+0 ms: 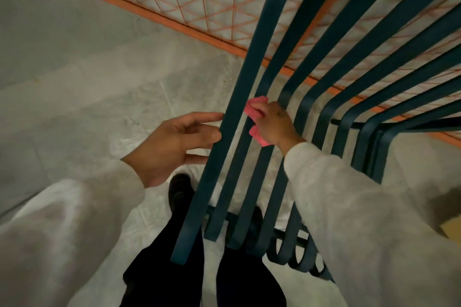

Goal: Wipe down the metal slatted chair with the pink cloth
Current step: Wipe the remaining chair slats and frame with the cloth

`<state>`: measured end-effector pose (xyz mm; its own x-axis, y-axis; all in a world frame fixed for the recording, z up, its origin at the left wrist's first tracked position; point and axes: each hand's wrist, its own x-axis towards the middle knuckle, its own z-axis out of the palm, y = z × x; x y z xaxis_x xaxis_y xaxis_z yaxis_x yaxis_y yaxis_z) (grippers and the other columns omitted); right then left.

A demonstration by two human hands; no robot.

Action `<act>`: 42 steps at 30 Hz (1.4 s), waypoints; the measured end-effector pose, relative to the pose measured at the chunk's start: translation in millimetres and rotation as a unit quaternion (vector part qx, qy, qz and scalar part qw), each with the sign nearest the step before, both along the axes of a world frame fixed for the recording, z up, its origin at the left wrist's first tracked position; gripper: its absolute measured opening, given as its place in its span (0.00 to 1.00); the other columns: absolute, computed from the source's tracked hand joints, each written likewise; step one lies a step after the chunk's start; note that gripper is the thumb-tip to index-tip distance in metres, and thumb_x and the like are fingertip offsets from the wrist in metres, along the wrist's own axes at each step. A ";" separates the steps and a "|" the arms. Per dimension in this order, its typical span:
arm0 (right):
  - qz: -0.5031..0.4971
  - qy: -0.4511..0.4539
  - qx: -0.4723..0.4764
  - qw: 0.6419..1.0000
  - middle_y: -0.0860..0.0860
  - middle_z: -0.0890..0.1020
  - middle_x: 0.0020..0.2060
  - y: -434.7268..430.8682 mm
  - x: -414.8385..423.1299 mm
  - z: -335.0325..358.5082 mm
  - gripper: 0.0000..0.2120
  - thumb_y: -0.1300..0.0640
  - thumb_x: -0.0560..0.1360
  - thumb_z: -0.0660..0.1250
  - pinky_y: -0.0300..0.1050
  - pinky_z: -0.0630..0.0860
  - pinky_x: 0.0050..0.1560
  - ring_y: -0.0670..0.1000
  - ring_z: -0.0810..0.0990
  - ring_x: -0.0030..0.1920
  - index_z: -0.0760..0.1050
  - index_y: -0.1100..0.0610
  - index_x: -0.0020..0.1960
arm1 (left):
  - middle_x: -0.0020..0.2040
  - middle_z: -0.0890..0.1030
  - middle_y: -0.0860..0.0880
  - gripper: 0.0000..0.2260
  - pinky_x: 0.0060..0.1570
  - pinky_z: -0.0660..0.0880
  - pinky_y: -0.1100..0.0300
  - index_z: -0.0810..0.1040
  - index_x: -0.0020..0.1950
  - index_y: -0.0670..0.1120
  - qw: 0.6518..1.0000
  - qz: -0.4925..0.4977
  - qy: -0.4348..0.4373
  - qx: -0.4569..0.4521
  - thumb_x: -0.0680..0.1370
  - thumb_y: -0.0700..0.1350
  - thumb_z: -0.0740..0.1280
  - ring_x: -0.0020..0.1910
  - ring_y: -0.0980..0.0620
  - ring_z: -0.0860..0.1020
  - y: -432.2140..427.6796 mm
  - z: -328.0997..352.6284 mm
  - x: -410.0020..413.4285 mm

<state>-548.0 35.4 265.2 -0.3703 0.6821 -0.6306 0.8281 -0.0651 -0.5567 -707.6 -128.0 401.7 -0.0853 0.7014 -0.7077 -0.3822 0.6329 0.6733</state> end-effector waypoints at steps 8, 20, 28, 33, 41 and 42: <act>0.112 0.049 0.012 0.992 0.43 0.69 0.67 -190.7 55.1 7.1 0.21 0.63 0.79 0.64 0.46 0.75 0.65 0.48 0.74 0.65 0.72 0.42 0.66 | 0.52 0.85 0.45 0.17 0.53 0.79 0.48 0.81 0.59 0.49 0.999 0.024 -0.018 -0.019 0.69 0.45 0.70 0.52 0.45 0.83 -12.4 -6.3 6.1; 0.032 0.020 0.000 0.999 0.48 0.68 0.67 -50.8 28.3 6.1 0.23 0.62 0.77 0.67 0.54 0.80 0.58 0.56 0.77 0.62 0.70 0.41 0.67 | 0.54 0.84 0.44 0.19 0.51 0.81 0.49 0.80 0.59 0.50 0.999 0.014 -0.039 -0.025 0.68 0.45 0.72 0.53 0.45 0.83 -11.6 -2.1 3.0; 0.216 0.046 0.042 0.974 0.50 0.70 0.68 -206.6 69.2 20.0 0.23 0.66 0.76 0.67 0.46 0.73 0.67 0.51 0.75 0.64 0.73 0.48 0.67 | 0.53 0.84 0.44 0.18 0.49 0.81 0.51 0.80 0.59 0.51 0.999 0.009 -0.018 -0.030 0.69 0.46 0.72 0.53 0.46 0.83 -11.7 -1.2 2.6; 0.234 0.058 0.007 0.971 0.50 0.73 0.65 -236.4 73.8 30.2 0.23 0.67 0.75 0.66 0.31 0.58 0.69 0.52 0.75 0.63 0.74 0.52 0.68 | 0.54 0.84 0.45 0.15 0.53 0.80 0.47 0.80 0.59 0.52 0.999 0.004 -0.003 -0.037 0.73 0.45 0.71 0.54 0.45 0.82 -13.3 -1.1 3.6; 0.004 0.060 -0.251 0.966 0.46 0.82 0.52 -164.1 60.7 57.3 0.15 0.65 0.78 0.63 0.33 0.78 0.49 0.40 0.81 0.46 0.81 0.50 0.57 | 0.53 0.84 0.44 0.13 0.50 0.81 0.48 0.80 0.59 0.51 1.000 -0.005 0.007 -0.026 0.75 0.42 0.69 0.54 0.45 0.82 -8.8 7.3 2.5; -0.102 0.089 -0.271 0.953 0.49 0.82 0.53 -147.3 56.4 65.1 0.14 0.64 0.79 0.63 0.35 0.78 0.42 0.43 0.81 0.44 0.81 0.49 0.56 | 0.54 0.84 0.44 0.14 0.49 0.81 0.49 0.80 0.59 0.51 1.000 -0.005 0.006 -0.024 0.75 0.41 0.70 0.54 0.45 0.82 -8.5 8.3 1.9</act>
<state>-491.6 -111.9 330.2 -0.3981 0.3442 -0.8503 0.6631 -0.5325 -0.5260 -705.7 -136.6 410.0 -0.0864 0.6675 -0.7396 -0.3673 0.6687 0.6464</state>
